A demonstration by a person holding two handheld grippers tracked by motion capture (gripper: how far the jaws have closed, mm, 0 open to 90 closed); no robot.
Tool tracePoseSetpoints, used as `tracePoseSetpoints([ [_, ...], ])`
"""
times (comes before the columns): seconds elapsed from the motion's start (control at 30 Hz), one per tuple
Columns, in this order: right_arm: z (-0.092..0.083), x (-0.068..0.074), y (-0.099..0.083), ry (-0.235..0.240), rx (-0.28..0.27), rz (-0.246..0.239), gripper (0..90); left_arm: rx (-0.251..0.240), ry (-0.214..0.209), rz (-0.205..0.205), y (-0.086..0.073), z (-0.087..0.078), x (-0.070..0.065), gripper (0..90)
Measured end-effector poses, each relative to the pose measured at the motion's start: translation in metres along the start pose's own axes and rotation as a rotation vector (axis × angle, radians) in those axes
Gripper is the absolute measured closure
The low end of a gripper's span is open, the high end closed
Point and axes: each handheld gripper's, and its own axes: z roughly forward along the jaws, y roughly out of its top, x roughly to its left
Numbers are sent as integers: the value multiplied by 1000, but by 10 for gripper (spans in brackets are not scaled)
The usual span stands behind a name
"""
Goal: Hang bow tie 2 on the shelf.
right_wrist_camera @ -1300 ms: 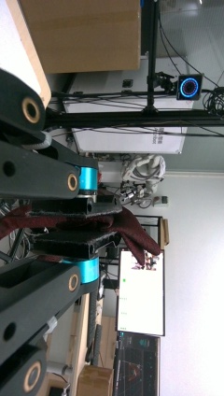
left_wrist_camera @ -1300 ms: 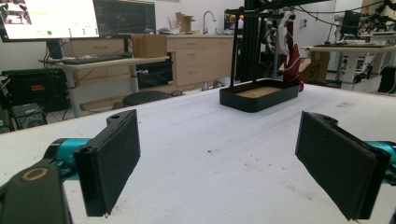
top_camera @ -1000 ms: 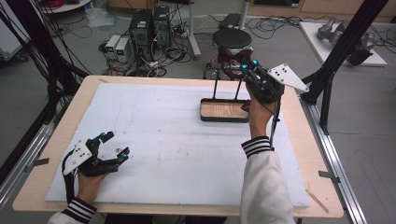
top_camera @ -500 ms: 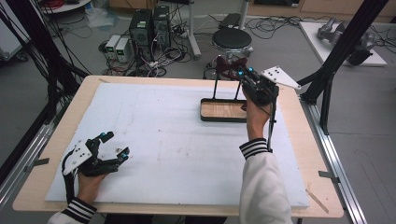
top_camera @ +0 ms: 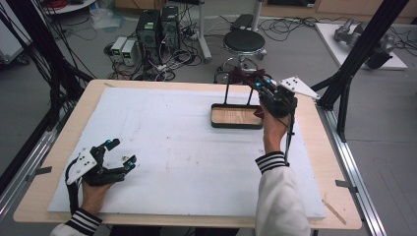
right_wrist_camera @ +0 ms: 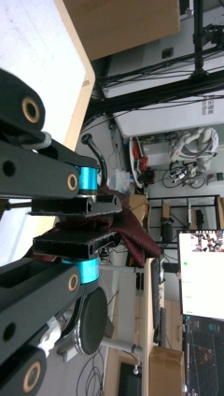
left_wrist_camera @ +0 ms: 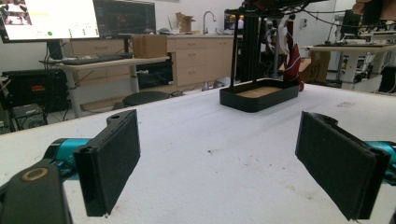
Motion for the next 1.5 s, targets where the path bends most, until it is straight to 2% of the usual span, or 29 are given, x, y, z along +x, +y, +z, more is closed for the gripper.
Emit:
tracePoseSetpoints([
  [0.2, -7, -4, -3, -11, 25, -1, 829, 0, 1, -1, 0, 0, 0, 144],
  [0.27, -8, -3, -4, -7, 35, -19, 829, 0, 1, -1, 0, 0, 0, 144],
  [0.47, -7, 0, -11, 4, 77, -35, 829, 1, 1, 2, 0, 0, 0, 144],
  [0.6, -7, 1, -11, 5, 70, -39, 829, 1, -1, 5, 0, 0, 0, 144],
  [0.7, -5, 2, -12, 16, 97, -47, 829, 0, 1, 1, 0, 0, 0, 144],
  [0.73, -3, 4, -14, 22, 124, -75, 829, 0, 1, 2, 0, 0, 0, 144],
  [0.77, -3, 4, -14, 22, 124, -75, 829, 0, 1, 2, 0, 0, 0, 144],
  [0.8, -2, 7, -14, 27, 137, -96, 829, -1, 1, 1, 0, 0, 0, 144],
  [0.9, 1, 8, -15, 30, 152, -106, 829, -1, 1, 1, 0, 0, 0, 144],
  [0.93, 4, 9, -17, 27, 172, -117, 828, -1, 1, 2, 0, 0, 0, 144],
  [1.1, 8, 7, -20, 21, 169, -103, 828, -1, 1, 1, 0, 0, 0, 144],
  [1.37, 19, 7, -27, 27, 202, -74, 827, -2, 0, 1, 0, 0, 0, 144],
  [1.5, 25, 5, -33, 34, 255, -48, 827, -3, 0, 2, 0, 0, 0, 144],
])
